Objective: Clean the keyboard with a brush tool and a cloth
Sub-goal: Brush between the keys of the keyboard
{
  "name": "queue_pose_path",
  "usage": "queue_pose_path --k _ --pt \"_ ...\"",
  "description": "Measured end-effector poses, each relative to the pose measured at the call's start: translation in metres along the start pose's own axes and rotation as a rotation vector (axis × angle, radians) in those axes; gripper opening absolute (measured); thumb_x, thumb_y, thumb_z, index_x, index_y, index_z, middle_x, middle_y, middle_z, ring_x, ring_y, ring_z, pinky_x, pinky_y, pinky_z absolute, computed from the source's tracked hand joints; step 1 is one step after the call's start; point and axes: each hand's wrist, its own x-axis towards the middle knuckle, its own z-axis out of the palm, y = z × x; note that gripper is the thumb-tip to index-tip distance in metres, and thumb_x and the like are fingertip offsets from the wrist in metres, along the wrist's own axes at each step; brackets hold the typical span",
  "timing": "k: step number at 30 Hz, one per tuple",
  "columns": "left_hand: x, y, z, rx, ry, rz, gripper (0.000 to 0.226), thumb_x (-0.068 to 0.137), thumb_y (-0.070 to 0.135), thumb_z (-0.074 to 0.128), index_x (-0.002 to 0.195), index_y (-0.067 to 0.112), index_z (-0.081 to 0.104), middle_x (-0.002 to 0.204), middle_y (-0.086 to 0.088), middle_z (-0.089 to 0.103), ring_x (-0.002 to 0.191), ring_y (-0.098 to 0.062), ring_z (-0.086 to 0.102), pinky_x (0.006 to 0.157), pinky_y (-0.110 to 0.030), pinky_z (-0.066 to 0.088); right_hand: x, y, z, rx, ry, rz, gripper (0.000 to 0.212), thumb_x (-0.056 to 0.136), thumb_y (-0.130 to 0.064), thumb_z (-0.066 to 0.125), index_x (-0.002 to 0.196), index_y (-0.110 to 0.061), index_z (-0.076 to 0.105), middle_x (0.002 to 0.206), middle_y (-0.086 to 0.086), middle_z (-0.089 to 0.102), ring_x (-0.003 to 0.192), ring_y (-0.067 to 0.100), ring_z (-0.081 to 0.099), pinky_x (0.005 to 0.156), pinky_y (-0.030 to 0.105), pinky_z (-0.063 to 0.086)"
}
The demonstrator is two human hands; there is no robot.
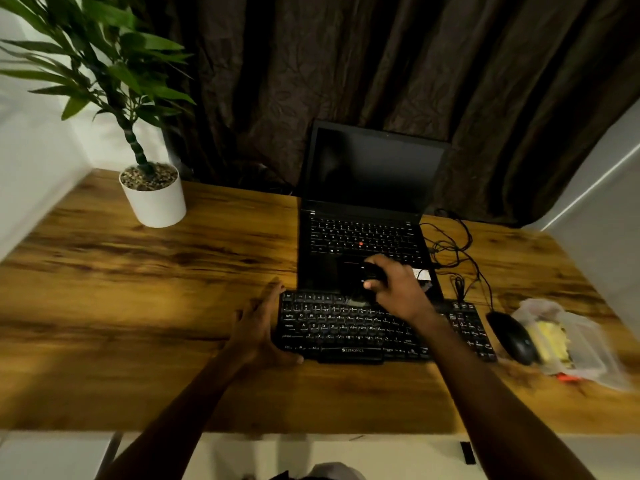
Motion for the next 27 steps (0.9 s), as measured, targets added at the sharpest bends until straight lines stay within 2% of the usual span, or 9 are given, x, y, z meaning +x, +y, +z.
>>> queue_pose_path --k 3,6,10,14,18,20,23,25,27 --pt "0.000 -0.001 0.000 -0.010 -0.007 0.008 0.156 0.025 0.086 0.066 0.153 0.040 -0.010 0.164 0.005 0.016 0.142 -0.028 0.025 0.110 -0.050 0.019 -0.001 0.003 -0.007 -0.100 -0.016 0.001 0.040 0.088 -0.001 0.067 0.122 -0.020 0.058 0.107 0.008 0.066 0.096 0.020 0.064 0.080 0.034 0.058" --pt "-0.001 -0.002 0.000 -0.016 -0.001 0.004 0.154 0.026 0.086 0.067 0.151 0.044 -0.011 0.163 0.006 0.018 0.142 -0.027 0.025 0.110 -0.050 0.019 -0.002 0.001 -0.009 -0.196 -0.035 -0.012 0.044 0.087 -0.002 0.067 0.126 -0.021 0.056 0.111 0.010 0.065 0.098 0.022 0.064 0.081 0.037 0.059" --pt "-0.004 0.000 -0.002 -0.013 0.009 0.041 0.153 0.030 0.081 0.075 0.151 0.044 -0.012 0.164 0.014 0.011 0.143 -0.026 0.023 0.110 -0.051 0.017 0.004 -0.020 0.016 -0.115 -0.025 -0.064 0.043 0.088 -0.002 0.067 0.125 -0.020 0.057 0.109 0.005 0.063 0.102 0.017 0.060 0.085 0.030 0.054" --pt "-0.007 -0.001 -0.002 -0.011 0.025 0.069 0.152 0.040 0.072 0.085 0.152 0.043 -0.014 0.164 0.016 0.007 0.146 -0.024 0.019 0.112 -0.052 0.015 0.011 -0.033 0.034 0.038 -0.004 -0.049 0.038 0.089 -0.005 0.068 0.122 -0.022 0.059 0.107 0.002 0.064 0.098 0.015 0.063 0.077 0.014 0.051" --pt "-0.009 -0.001 -0.002 -0.018 0.032 0.081 0.149 0.043 0.068 0.086 0.153 0.042 -0.011 0.165 0.013 0.007 0.145 -0.024 0.020 0.113 -0.053 0.015 0.011 -0.028 0.023 -0.084 -0.014 -0.058 0.041 0.089 -0.005 0.067 0.125 -0.024 0.058 0.108 0.005 0.060 0.097 0.017 0.060 0.083 0.032 0.056" --pt "-0.010 0.001 -0.003 -0.020 0.050 0.094 0.146 0.045 0.065 0.087 0.154 0.039 -0.008 0.164 0.010 0.013 0.143 -0.023 0.021 0.112 -0.049 0.015 0.012 -0.028 0.021 -0.164 -0.019 -0.059 0.044 0.090 -0.004 0.065 0.128 -0.024 0.057 0.108 0.006 0.055 0.097 0.019 0.056 0.084 0.033 0.053" --pt "-0.011 0.001 -0.003 -0.017 0.064 0.094 0.147 0.044 0.068 0.084 0.155 0.037 -0.006 0.161 0.007 0.022 0.140 -0.022 0.024 0.111 -0.049 0.019 0.014 -0.040 0.034 -0.093 -0.010 -0.114 0.043 0.087 -0.002 0.068 0.124 -0.022 0.059 0.107 0.005 0.060 0.097 0.019 0.061 0.084 0.035 0.057" --pt "-0.011 0.000 -0.002 -0.025 0.056 0.095 0.148 0.042 0.073 0.082 0.154 0.039 -0.008 0.162 0.011 0.017 0.140 -0.022 0.025 0.110 -0.050 0.021 0.016 -0.049 0.047 -0.010 -0.028 -0.120 0.042 0.087 -0.004 0.070 0.123 -0.022 0.060 0.106 0.004 0.064 0.096 0.015 0.063 0.082 0.028 0.057" --pt "-0.012 -0.001 -0.001 -0.015 0.062 0.091 0.148 0.041 0.074 0.081 0.153 0.040 -0.009 0.163 0.014 0.014 0.140 -0.022 0.024 0.111 -0.051 0.022 0.019 -0.055 0.055 0.053 -0.023 -0.113 0.040 0.088 -0.007 0.071 0.124 -0.020 0.060 0.105 0.003 0.066 0.093 0.013 0.064 0.076 0.014 0.053"
